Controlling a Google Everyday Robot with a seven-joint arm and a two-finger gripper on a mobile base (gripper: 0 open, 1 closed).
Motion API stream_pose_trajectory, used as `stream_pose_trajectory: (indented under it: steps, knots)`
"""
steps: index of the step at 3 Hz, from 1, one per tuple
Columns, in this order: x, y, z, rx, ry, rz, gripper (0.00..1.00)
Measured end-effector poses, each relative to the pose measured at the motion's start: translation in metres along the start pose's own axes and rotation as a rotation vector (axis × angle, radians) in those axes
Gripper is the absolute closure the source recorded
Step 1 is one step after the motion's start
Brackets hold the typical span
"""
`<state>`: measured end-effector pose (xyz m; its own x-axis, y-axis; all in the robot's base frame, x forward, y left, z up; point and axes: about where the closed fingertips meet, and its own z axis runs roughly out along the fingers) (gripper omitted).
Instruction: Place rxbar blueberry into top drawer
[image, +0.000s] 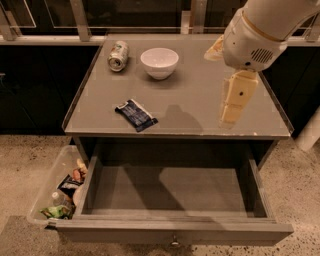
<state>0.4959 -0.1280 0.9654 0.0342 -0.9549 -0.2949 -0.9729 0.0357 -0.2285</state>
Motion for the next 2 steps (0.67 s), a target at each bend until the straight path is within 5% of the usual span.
stream_pose_trajectory:
  steps: [1, 2]
  knots:
    - [-0.0259, -0.0167, 0.0175, -0.025, -0.027, -0.082, 0.00]
    - [-0.0260, -0.0167, 0.0175, -0.025, -0.027, -0.082, 0.00]
